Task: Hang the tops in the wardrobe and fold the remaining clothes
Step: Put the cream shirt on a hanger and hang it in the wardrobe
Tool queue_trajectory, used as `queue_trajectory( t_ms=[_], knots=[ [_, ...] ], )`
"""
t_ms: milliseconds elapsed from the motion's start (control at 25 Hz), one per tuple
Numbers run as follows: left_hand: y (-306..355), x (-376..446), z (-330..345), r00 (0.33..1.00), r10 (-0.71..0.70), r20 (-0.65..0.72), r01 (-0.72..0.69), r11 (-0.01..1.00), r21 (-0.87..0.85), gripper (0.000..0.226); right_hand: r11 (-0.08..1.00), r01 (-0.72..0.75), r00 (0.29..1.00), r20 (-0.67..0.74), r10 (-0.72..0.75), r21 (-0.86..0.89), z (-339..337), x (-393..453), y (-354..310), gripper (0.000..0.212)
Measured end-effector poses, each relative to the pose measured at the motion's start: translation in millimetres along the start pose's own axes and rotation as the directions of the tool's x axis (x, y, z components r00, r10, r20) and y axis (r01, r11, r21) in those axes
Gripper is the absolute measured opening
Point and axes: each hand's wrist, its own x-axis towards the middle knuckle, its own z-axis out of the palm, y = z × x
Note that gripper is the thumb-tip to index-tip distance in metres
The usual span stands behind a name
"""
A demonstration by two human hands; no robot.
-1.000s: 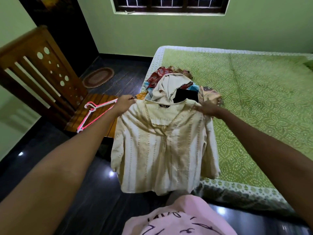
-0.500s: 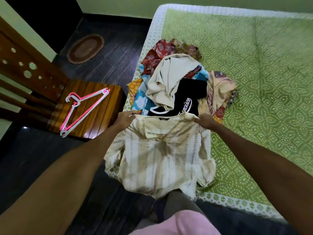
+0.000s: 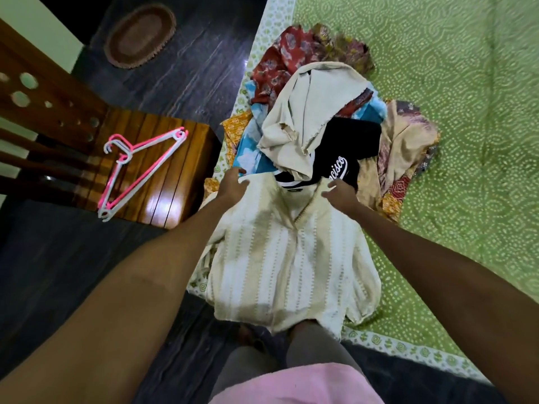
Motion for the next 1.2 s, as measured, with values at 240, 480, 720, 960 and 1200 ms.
queue_trajectory(
  t_ms=[240, 480, 720, 960, 1200],
  knots=[
    [-75, -6, -40, 0.995, -0.098, -0.028, 0.093, 0.987, -0.132, 0.036, 0.998, 0.052, 0.974, 0.220, -0.056, 0.027, 72, -4, -80, 0.061],
    [-183, 8, -119, 0.977, -0.189, -0.101, 0.157, 0.952, -0.264, 0.037, 0.994, 0.109, 0.955, 0.276, -0.104, -0.004, 181, 11, -187, 0.055],
    [-291, 54, -192, 0.955, -0.272, -0.119, 0.238, 0.941, -0.240, 0.030, 0.981, 0.180, 0.926, 0.348, -0.146, -0.069, 303, 44, -292, 0.029],
    [-362, 122, -230, 0.895, -0.373, -0.243, 0.364, 0.928, -0.086, 0.032, 0.950, -0.195, 0.914, 0.397, 0.086, 0.243, 411, 91, -358, 0.023],
    [-399, 166, -222, 0.920, -0.338, -0.201, 0.354, 0.934, 0.051, 0.034, 0.751, -0.455, 0.862, 0.448, 0.236, 0.479, 461, 119, -365, 0.020]
  ],
)
